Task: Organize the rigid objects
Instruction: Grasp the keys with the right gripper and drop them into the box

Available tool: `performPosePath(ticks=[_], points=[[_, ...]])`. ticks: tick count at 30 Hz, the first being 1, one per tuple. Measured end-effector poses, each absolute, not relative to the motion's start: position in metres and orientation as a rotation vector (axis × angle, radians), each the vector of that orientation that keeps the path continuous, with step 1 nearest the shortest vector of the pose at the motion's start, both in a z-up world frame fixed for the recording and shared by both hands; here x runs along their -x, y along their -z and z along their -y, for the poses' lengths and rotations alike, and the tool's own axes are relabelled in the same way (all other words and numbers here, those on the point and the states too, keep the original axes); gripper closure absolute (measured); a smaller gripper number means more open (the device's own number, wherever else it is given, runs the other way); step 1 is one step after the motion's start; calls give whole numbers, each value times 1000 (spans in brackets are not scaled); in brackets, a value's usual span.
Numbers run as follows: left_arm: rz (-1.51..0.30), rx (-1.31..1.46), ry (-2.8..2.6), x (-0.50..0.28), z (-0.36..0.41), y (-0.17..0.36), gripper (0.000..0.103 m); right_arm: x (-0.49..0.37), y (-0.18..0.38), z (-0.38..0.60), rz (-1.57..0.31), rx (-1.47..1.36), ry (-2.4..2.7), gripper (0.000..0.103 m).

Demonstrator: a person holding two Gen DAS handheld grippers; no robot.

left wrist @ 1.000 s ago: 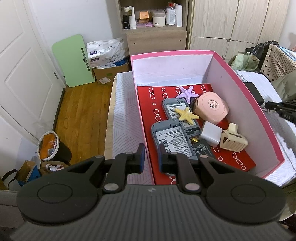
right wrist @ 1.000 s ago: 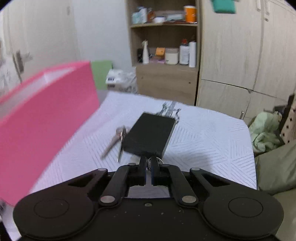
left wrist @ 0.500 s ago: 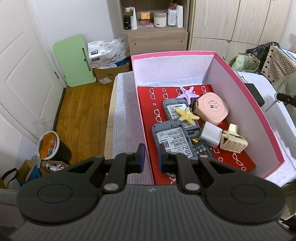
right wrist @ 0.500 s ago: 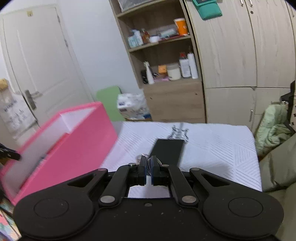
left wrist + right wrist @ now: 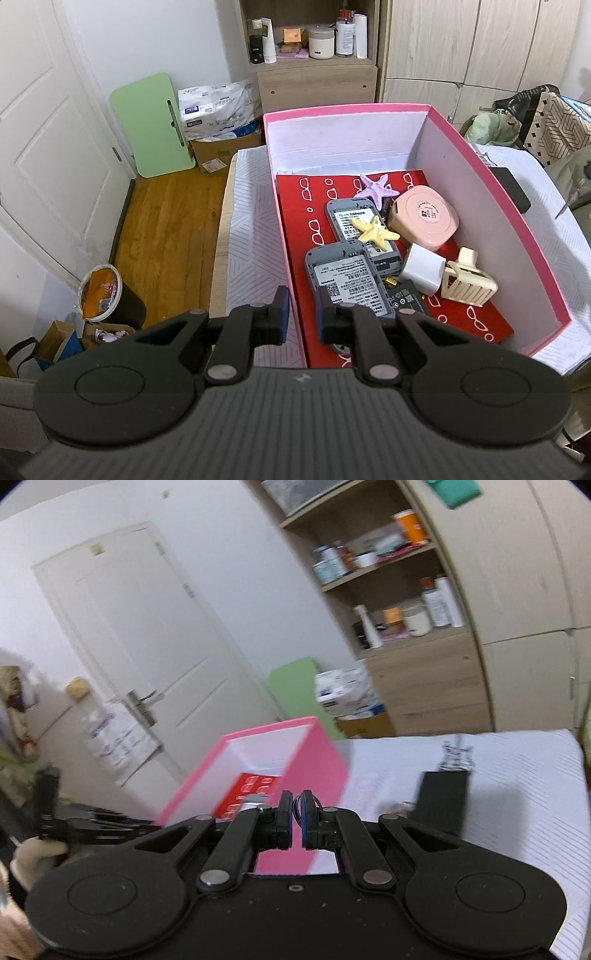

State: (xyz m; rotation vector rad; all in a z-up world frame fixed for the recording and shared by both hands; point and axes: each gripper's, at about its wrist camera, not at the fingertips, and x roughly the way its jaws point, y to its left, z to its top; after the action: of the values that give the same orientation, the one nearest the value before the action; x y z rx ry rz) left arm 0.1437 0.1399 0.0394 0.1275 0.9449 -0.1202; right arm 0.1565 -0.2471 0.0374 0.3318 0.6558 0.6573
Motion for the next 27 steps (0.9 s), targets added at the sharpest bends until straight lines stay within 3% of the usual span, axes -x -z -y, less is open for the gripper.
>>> performPosePath(ticks=[10, 27], points=[[-942, -118, 121, -144, -140, -39, 91, -150, -72, 192, -624, -254, -787, 97], [-962, -117, 127, -146, -140, -39, 89, -210, -54, 80, -758, -94, -892, 97]])
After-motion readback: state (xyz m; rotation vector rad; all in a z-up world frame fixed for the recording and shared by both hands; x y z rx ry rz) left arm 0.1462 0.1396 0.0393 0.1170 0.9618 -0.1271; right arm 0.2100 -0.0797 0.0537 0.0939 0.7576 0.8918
